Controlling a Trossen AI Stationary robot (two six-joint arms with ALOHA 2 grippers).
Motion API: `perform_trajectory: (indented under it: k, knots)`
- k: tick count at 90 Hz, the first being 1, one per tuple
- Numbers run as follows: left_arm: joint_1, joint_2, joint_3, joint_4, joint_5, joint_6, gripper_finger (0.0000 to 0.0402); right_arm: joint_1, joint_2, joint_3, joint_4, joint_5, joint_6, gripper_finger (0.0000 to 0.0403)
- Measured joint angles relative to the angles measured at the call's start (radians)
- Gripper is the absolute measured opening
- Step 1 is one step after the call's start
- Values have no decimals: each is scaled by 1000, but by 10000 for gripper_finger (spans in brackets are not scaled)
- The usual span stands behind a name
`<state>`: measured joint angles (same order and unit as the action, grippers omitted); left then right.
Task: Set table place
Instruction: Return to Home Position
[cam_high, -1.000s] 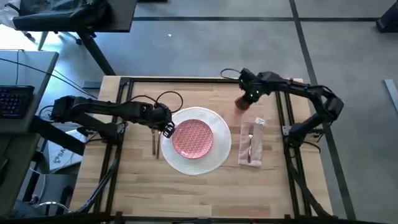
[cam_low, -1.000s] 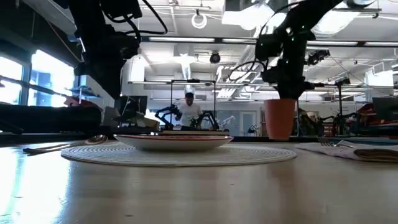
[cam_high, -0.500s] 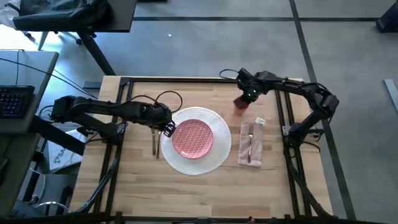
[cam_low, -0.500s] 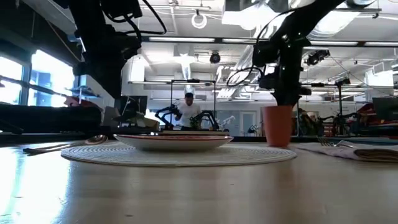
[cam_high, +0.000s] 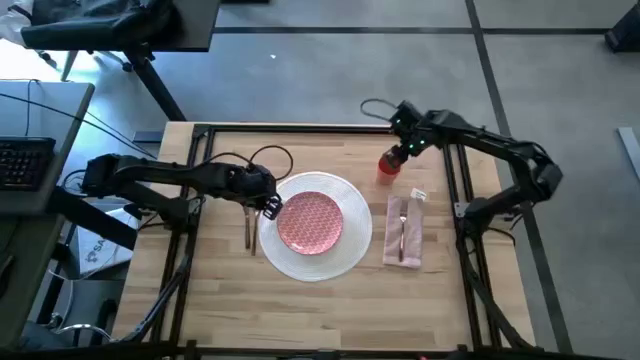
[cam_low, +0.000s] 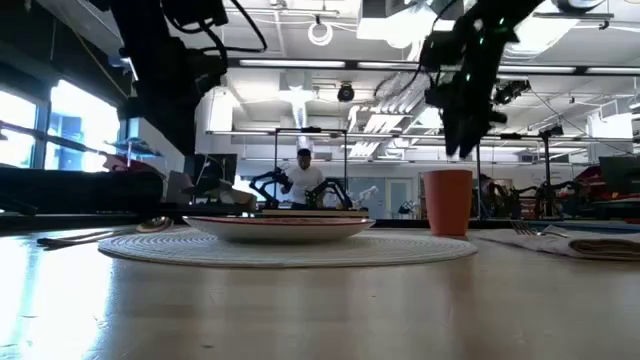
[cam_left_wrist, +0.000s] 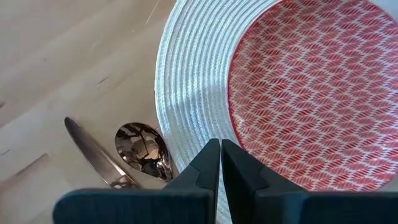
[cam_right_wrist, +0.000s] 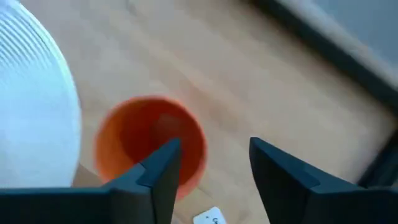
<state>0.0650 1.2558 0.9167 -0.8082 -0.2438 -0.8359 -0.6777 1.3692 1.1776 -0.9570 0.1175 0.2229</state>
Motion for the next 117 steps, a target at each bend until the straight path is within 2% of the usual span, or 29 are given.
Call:
perform_trajectory:
  k: [5, 14, 28, 39, 65, 77, 85, 99, 109, 117]
  knots:
    - [0, -31, 23, -6, -32, 0, 1, -10, -62, 31, -6, 21, -16, 169]
    - [1, -115, 59, -26, -152, 0, 1, -54, -185, 68, -1, 16, -65, 156]
    - [41, -301, 75, -45, -224, 72, 1, -157, -380, 54, -5, -176, -174, 133]
    - [62, -458, 75, -94, -277, 131, 1, -207, -525, -9, -18, -288, -187, 123]
    - [67, -735, 64, -182, -323, 203, 0, -219, -842, -268, 37, -420, -66, 116]
    - [67, -801, 19, -236, -321, 252, 0, -219, -959, -425, 157, -560, 42, 114]
    - [66, -818, -18, -299, -318, 216, 0, -218, -1017, -527, 237, -647, 103, 103]
    - [66, -831, -120, -264, -343, 207, 0, -219, -1071, -700, 450, -650, 151, 68]
    - [66, -831, -212, -143, -328, 308, 0, -219, -1064, -832, 695, -644, 196, 35]
    - [66, -831, -293, 21, -278, 400, 0, -219, -1048, -933, 876, -610, 247, 8]
